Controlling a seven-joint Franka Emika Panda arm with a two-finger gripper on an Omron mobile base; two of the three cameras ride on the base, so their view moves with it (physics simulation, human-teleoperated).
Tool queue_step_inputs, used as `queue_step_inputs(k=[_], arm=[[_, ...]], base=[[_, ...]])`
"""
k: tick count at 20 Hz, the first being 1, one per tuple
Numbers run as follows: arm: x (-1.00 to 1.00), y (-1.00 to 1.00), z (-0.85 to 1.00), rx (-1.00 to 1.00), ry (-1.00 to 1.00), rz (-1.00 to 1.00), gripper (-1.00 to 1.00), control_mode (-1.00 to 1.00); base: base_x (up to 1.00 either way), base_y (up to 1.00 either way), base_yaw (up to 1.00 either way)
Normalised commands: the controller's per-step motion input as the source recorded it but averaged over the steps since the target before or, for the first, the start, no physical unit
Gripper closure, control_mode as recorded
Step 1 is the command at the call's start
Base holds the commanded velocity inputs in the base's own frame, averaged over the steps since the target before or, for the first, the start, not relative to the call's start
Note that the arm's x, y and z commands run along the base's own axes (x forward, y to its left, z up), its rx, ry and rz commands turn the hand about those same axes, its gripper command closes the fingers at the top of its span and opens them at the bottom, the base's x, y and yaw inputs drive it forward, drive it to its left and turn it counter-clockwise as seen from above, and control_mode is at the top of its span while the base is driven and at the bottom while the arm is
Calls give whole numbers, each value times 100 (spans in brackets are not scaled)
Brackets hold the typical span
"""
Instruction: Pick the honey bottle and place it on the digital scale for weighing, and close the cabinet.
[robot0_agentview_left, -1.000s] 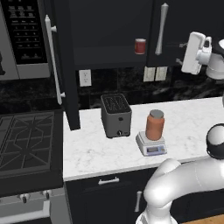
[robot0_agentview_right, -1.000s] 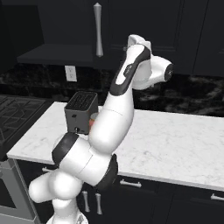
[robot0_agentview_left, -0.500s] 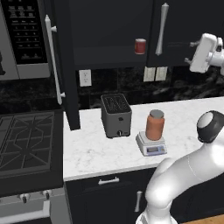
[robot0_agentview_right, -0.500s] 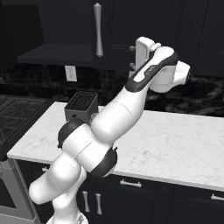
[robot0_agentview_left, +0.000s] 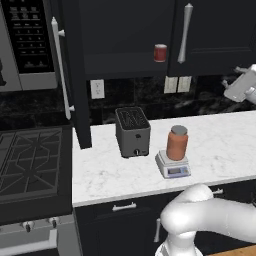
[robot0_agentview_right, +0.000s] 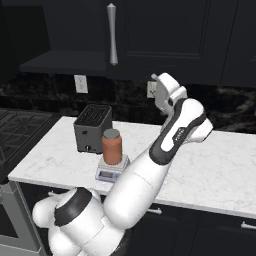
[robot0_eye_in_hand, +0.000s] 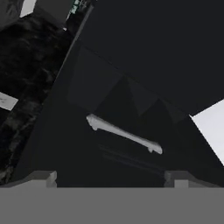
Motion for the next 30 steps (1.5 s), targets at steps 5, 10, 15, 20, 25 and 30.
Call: queue_step_inputs(k=[5,10,15,20,25,30], arm=[[-100,-4,1,29,0,-27,-100,-100],[-87,19,2,14,-3,-21,-100,-100],[-95,54,12,4,-1,-11,-100,-100],[-100,68,15,-5,0,0,-100,-100],[-100,57,89,-8,7,0,-100,-100],[-100,98,18,0,-7,-8,-100,-100]], base=[[0,0,0],[0,0,0],[0,0,0],[0,0,0],[0,0,0],[0,0,0]])
